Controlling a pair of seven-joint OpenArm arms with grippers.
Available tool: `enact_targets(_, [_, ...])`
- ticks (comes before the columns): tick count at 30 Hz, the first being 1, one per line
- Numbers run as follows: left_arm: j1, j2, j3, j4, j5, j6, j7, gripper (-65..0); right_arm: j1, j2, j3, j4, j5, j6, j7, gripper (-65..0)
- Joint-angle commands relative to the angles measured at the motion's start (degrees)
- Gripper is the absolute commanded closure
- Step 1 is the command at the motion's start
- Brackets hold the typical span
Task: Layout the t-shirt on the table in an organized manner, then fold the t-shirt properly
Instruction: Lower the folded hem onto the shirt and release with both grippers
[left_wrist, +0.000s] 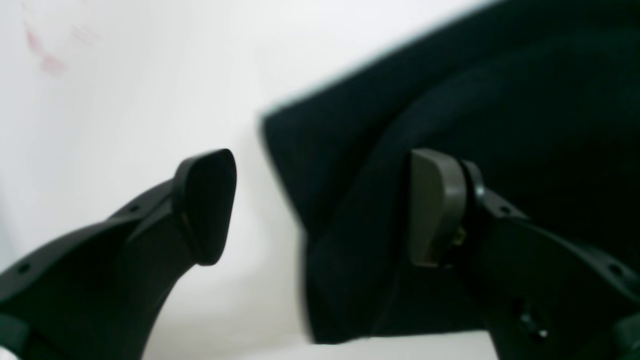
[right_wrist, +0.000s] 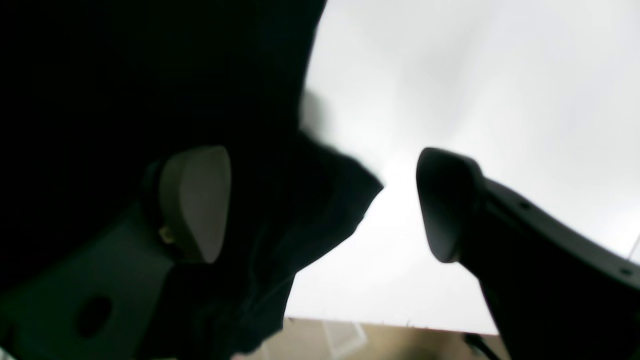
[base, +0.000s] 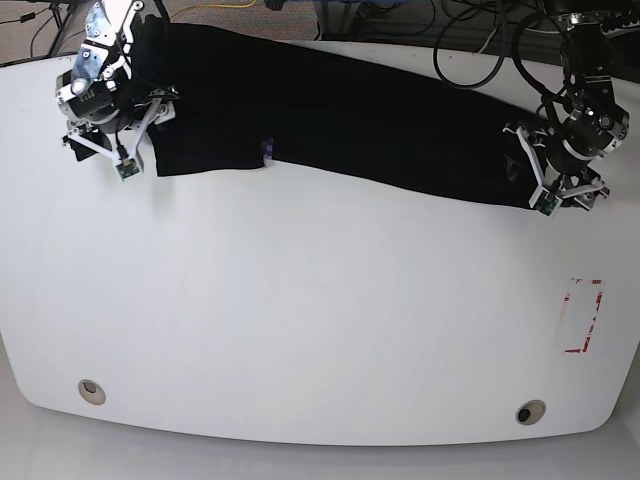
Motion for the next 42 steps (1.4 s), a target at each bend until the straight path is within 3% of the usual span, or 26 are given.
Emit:
enact_targets(1, [-1.27, 0.06, -1.28, 2.95, -1.07, 0.38, -1.02, -46.9, 1.50, 0.76, 2.35, 1.09, 4.28, -0.10, 0.24, -52.3])
enact_targets(8, [-4.00, 2.96, -3.13, 3.21, -3.01, 0.73, -1.02, -46.5, 1.77, 0.67, 3.93, -0.14, 19.84, -0.10, 0.24, -49.8])
enact_targets(10, [-3.91, 3.76, -3.13, 2.51, -3.01, 0.82, -1.02, -46.5, 0.89, 0.50, 3.93, -0.93, 22.57, -0.10, 0.15, -43.9])
enact_targets(12, [-3.65, 4.72, -3.13, 1.72, -3.01, 0.82, -1.02, -46.5, -0.78, -0.73, 3.84, -1.64, 24.06, -0.10, 0.15, -33.0])
enact_targets(17, [-3.12, 5.16, -3.57, -1.10, -1.42, 0.56, -1.02, -46.5, -3.24, -3.28, 3.84, -2.43, 20.02, -0.10, 0.24, -8.7])
enact_targets(18, [-2.77, 5.16, -3.57, -1.45, -1.34, 0.56, -1.02, -46.5, -3.59, -3.72, 3.84, -2.87, 18.61, -0.10, 0.24, -6.3])
enact_targets(24, [-0.57, 4.99, -3.65, -1.54, -1.42, 0.47, -1.02, -46.5, -4.30, -4.34, 3.49, -8.05, 11.32, -0.10, 3.05, -9.5])
enact_targets(29, [0.31, 4.90, -4.01, -1.98, -1.34, 0.47, -1.11, -46.5, -4.30, -3.99, 1.21, -14.03, 7.62, -0.10, 8.51, -10.1])
enact_targets(37, [0.13, 4.99, -4.80, -7.60, -1.34, 0.47, -1.11, -46.5, -1.92, -2.31, 0.86, -22.56, 3.14, -0.10, 16.94, -10.1])
enact_targets(42, [-1.62, 4.90, -4.80, -11.73, -1.42, 0.47, -1.37, -46.5, 1.86, 0.15, 0.86, -27.40, 1.73, -0.10, 17.47, -10.1])
